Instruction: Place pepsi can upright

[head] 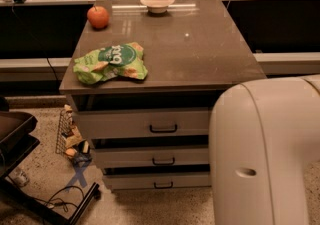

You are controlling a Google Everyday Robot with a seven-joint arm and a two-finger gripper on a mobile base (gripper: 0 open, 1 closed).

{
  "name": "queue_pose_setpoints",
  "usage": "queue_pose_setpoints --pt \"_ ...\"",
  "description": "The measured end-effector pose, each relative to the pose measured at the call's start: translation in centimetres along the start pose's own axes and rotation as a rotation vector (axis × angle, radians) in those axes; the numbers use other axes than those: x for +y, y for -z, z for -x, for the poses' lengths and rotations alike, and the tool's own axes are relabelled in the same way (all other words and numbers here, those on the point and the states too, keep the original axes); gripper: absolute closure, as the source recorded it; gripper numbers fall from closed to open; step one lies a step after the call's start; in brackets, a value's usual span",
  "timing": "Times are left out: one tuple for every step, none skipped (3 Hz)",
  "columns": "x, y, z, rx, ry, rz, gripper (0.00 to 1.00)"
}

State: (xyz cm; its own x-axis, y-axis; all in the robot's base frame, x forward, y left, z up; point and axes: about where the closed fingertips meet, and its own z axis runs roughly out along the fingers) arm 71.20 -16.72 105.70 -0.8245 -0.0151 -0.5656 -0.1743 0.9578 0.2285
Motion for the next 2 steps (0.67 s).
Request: queue_pose_setpoints --pt "0.0 3.6 -3.1 0.031 0.168 0.146 1.00" --pt "-0.5 6.1 -4.5 -0.061 0.364 0.340 1.00"
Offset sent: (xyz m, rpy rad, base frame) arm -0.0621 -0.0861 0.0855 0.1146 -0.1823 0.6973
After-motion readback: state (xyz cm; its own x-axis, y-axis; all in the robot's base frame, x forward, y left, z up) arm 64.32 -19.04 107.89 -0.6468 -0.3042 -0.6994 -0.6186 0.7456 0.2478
